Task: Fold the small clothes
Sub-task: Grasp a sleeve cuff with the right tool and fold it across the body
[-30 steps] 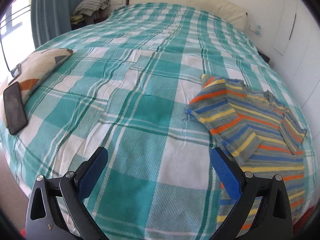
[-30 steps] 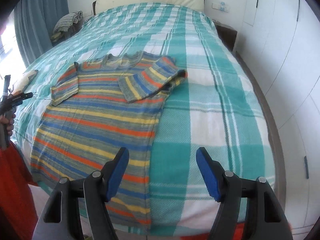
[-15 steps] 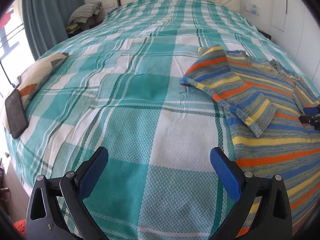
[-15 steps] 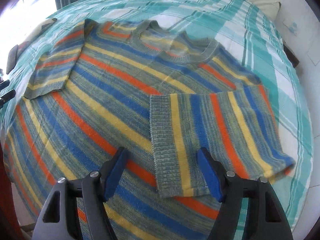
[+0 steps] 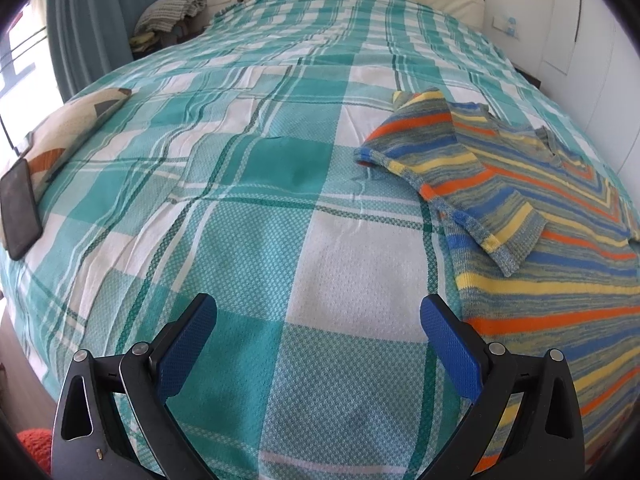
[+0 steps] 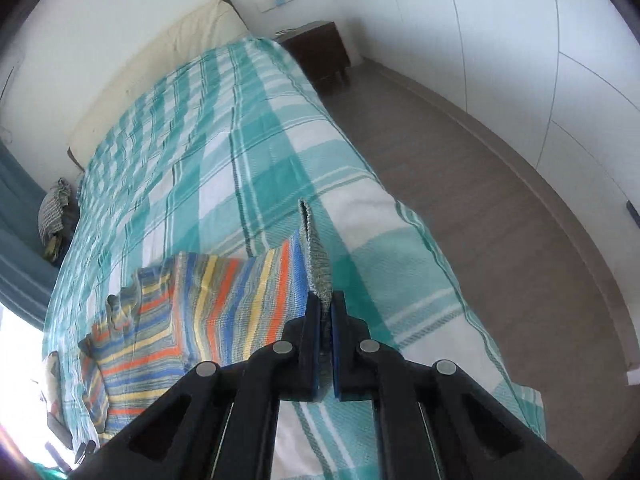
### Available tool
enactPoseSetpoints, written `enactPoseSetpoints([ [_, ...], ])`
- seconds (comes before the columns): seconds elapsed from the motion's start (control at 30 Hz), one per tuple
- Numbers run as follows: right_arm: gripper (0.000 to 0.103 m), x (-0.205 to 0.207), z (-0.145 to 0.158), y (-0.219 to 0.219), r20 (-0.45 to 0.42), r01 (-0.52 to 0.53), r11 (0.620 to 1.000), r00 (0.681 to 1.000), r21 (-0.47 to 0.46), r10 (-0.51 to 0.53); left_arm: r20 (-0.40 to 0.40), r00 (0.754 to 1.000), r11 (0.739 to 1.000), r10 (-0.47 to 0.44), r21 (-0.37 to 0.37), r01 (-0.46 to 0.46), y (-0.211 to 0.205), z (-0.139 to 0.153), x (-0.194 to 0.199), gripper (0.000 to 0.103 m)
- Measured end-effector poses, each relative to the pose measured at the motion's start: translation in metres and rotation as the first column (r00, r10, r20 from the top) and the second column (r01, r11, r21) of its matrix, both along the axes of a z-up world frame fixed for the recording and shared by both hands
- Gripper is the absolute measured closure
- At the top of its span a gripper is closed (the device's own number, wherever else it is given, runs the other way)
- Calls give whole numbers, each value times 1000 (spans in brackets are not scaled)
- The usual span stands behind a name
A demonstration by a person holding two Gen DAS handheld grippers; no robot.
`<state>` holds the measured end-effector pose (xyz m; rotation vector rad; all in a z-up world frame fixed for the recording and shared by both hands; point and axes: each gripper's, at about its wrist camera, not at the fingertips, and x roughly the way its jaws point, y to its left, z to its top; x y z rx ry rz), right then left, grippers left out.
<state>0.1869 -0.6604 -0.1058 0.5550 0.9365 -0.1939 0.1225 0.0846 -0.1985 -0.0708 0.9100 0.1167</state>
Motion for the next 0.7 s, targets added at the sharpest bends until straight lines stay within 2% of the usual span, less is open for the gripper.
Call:
enactPoseSetpoints([
  [0.07,99,-9,-21,-17,-31,54,994,998,95,-51,-5,1000,1000,5,8,-4,0,-1,-1,1],
  [0.17,99,-25,-38,-26,-3,111,972,994,205,-113,-9,1000,1000,24,9,-24,4,-2,-5,1],
  [0.3,96,-28,-65,-21,-25,123,949,992,291,-121,-20,999,999,49,-13,-49,12,-4,-5,1],
  [0.4,86,-34,-80,-21,-17,138,926,990,350,-141,-33,997,997,64,-31,-65,15,-8,-5,1],
  [0.43,76,-36,-83,-21,-3,135,918,990,373,-144,-35,997,997,64,-36,-66,16,-8,-4,1],
  [0.47,72,-38,-84,-20,14,126,912,990,390,-143,-36,997,997,63,-38,-65,16,-8,-4,1],
  [0.53,73,-38,-83,-17,20,114,915,991,386,-132,-39,997,998,60,-35,-61,14,-10,-3,1],
  [0.57,93,-37,-82,-16,8,107,927,993,360,-118,-43,997,998,58,-31,-60,14,-10,-2,1],
  [0.6,100,-35,-79,-13,-36,113,953,994,282,-107,-47,997,998,56,-27,-58,13,-11,-1,1],
  [0.63,101,-34,-75,-11,-77,117,974,992,193,-104,-49,997,998,55,-23,-56,12,-12,-1,1],
  [0.7,102,-33,-71,-11,-111,110,991,989,77,-101,-50,997,998,52,-17,-53,12,-14,0,1],
])
